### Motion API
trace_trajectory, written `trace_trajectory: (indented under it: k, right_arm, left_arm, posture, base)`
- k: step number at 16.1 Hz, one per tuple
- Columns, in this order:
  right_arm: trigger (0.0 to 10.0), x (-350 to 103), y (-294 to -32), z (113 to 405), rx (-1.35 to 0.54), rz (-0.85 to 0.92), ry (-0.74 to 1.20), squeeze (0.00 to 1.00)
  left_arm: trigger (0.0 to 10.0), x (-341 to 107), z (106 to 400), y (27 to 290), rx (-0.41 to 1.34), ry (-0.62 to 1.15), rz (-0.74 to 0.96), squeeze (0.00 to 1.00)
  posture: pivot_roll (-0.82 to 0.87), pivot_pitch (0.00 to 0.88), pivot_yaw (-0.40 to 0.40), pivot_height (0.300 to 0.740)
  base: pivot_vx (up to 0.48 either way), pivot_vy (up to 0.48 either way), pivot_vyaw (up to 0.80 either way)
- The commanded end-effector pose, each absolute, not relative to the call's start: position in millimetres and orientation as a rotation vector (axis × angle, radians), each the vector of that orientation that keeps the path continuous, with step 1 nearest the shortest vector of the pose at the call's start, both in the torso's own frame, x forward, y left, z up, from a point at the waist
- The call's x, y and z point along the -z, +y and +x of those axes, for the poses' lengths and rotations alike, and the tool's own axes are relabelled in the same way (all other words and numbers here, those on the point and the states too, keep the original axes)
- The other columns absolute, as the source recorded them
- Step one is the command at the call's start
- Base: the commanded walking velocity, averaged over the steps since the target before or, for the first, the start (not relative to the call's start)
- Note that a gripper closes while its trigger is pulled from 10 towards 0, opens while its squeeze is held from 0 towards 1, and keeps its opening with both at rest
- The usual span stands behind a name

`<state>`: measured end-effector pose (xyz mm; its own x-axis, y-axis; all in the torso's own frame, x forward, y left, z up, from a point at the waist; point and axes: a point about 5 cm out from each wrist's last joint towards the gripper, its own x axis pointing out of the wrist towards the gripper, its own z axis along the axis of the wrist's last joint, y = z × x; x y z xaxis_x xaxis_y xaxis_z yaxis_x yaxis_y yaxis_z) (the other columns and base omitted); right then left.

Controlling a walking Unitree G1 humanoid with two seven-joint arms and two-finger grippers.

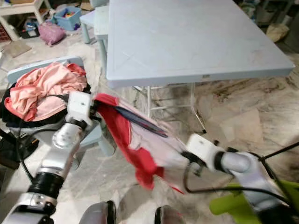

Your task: Hang hanger

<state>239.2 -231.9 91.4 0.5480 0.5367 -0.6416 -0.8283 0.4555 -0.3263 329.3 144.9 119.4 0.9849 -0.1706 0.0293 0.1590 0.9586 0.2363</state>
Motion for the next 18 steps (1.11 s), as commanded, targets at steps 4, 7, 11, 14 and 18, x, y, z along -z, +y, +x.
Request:
trace_trajectory:
  k: [4,7,11,14,18]
  right_arm:
    - [10.0,-124,-269,226,-0.92,-0.65,0.471,0.0]
    - [10.0,-164,-273,224,-0.973,-0.561,0.362,0.0]
    - [10.0,-185,-271,201,-1.171,-0.573,0.426,0.0]
    - [10.0,-168,-277,182,-1.258,-0.68,0.573,0.0]
    - [10.0,-175,-263,199,-1.165,-0.752,0.425,0.0]
  left_arm:
    - [0.0,-118,336,167,0.105,0.005,0.221,0.0]
    - [0.0,-104,336,164,0.131,0.097,0.176,0.0]
    - [0.0,-99,338,167,0.11,0.154,0.113,0.0]
    - [0.0,-103,340,167,0.114,0.148,0.079,0.0]
    - [1.4,-95,335,153,0.182,0.207,0.038,0.0]
  posture:
    - [-0.14,0.108,0.025,0.74]
    - [-0.15,0.109,0.033,0.74]
    - [-0.16,0.109,0.04,0.74]
    - [-0.16,0.106,0.038,0.74]
    - [-0.16,0.105,0.04,0.74]
  base:
    - [0.0,0.0,0.0]
    - [0.0,0.0,0.0]
    - [0.0,0.0,0.0]
    - [0.0,0.0,0.0]
    - [0.0,0.0,0.0]
